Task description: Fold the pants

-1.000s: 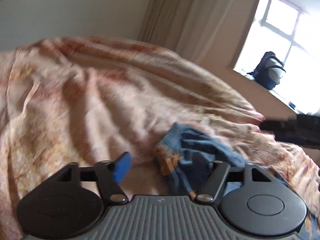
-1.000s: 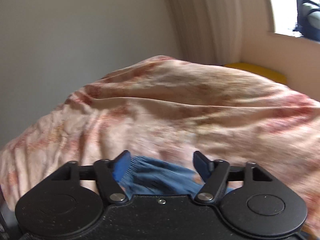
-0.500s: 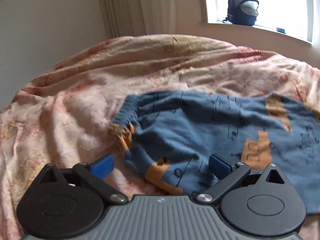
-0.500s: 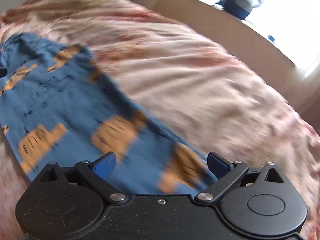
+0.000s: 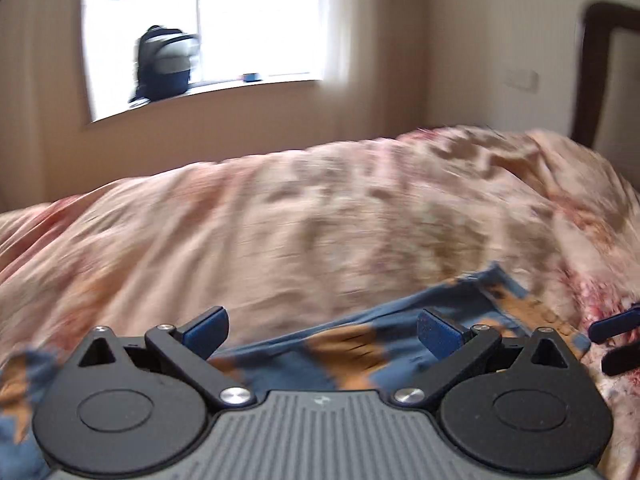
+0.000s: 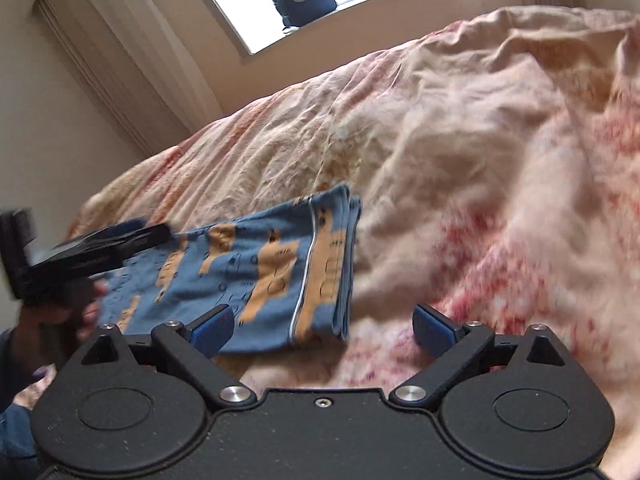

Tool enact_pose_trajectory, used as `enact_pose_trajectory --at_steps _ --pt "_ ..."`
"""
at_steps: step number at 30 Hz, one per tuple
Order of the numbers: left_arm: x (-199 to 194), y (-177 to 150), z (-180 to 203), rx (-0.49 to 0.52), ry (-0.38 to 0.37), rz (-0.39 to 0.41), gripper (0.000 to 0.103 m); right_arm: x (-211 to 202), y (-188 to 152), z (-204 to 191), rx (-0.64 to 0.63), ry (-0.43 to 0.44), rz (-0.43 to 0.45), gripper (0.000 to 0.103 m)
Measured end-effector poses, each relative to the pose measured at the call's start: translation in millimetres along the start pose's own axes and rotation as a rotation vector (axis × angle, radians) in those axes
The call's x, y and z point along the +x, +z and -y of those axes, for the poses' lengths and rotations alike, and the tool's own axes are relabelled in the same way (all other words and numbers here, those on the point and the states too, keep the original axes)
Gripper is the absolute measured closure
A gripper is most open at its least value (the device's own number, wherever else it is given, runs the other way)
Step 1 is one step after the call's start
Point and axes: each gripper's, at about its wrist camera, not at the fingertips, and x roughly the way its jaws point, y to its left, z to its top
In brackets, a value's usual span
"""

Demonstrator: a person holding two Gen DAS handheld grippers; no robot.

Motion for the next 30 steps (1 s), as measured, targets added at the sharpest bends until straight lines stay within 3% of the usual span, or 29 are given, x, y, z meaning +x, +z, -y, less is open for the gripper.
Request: enact_pose_trajectory --at_steps 4,6,9,11,16,20,23,27,30 --pt "37.7 -0.9 43.5 0.147 -0.003 -0.034 0.0 2.2 -7.5 4.7 0.002 0.08 0.047 0.014" --pt "59.0 -4.8 47.0 0.149 0.044 -0.089 0.0 7.8 -5.5 10.3 0.024 0.092 0.06 0.027" --pt "71.4 -6.5 32.8 0.034 0.048 -0.117 0.0 15.4 -5.5 17.0 0.057 0.097 0.048 0.044" --pt "66.8 -1.9 22.5 -0.019 0.028 -0.127 0.0 15.3 -9.3 20.3 0.1 0.123 0.038 0.044" --pt "55.7 25.2 27.9 -0.039 -0.04 -0.143 0.0 14.3 -16.5 29.7 0.241 0.203 0.058 0.047" --pt "65.3 51.2 40.4 -0.138 -0.16 -0.28 0.0 19.2 -14.7 30.7 0.298 0.143 0.052 0.074" --pt "74.7 57.7 50.7 -0.185 -0.232 -0.398 0.0 13.3 -13.9 16.7 0.205 0.081 0.071 0.079" --pt "81.5 63.7 62.4 -0.17 -0.235 -0.499 0.001 9.6 -12.5 -23.2 -0.009 -0.034 0.116 0.083" --pt "79.6 72.5 66.7 -0.15 -0.251 -0.51 0.017 11.7 -12.7 -52.3 -0.17 -0.1 0.148 0.083"
